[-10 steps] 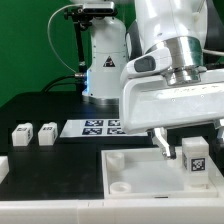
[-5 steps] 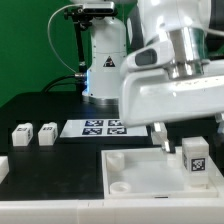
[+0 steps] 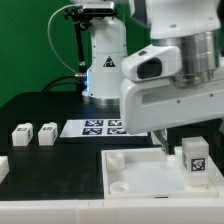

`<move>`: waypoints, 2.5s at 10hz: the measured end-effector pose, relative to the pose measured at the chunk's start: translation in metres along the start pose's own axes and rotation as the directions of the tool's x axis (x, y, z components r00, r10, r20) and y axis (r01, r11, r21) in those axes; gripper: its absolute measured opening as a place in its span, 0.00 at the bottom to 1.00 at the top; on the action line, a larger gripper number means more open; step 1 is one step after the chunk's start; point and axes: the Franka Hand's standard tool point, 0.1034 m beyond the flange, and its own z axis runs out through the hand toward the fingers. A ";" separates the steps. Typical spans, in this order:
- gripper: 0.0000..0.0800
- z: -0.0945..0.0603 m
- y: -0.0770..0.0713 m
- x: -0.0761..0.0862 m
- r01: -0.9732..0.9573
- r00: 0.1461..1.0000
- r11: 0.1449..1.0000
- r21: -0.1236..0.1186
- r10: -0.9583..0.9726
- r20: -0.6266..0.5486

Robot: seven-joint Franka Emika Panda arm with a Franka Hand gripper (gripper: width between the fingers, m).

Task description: Assemble one leg

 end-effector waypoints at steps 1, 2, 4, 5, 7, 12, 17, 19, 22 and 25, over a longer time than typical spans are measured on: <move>0.81 0.003 0.001 0.011 0.009 0.999 1.000 0.001 -0.009 -0.033; 0.81 0.006 0.002 0.012 0.011 0.998 1.000 -0.002 -0.011 -0.060; 0.69 0.006 0.002 0.011 0.001 0.998 1.000 0.000 -0.001 -0.055; 0.46 0.006 0.001 0.011 -0.039 0.998 0.999 0.002 0.039 -0.055; 0.38 0.007 0.007 0.011 -0.169 0.984 0.986 0.003 0.169 -0.055; 0.38 0.008 0.013 0.013 -0.809 0.575 0.583 0.077 0.812 -0.099; 0.37 0.010 0.005 0.014 -0.978 -0.116 -0.125 0.167 0.991 0.059; 0.51 0.011 0.003 0.015 -0.984 0.006 0.000 0.177 0.999 0.035; 0.80 0.012 -0.007 0.015 -0.898 0.401 0.402 0.178 0.915 -0.042; 0.81 0.012 -0.005 0.015 -0.747 0.641 0.646 0.157 0.762 -0.092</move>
Offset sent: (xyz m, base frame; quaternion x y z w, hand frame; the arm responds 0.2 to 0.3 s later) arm 0.0000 0.0000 0.0000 0.0000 0.0000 0.0000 1.0000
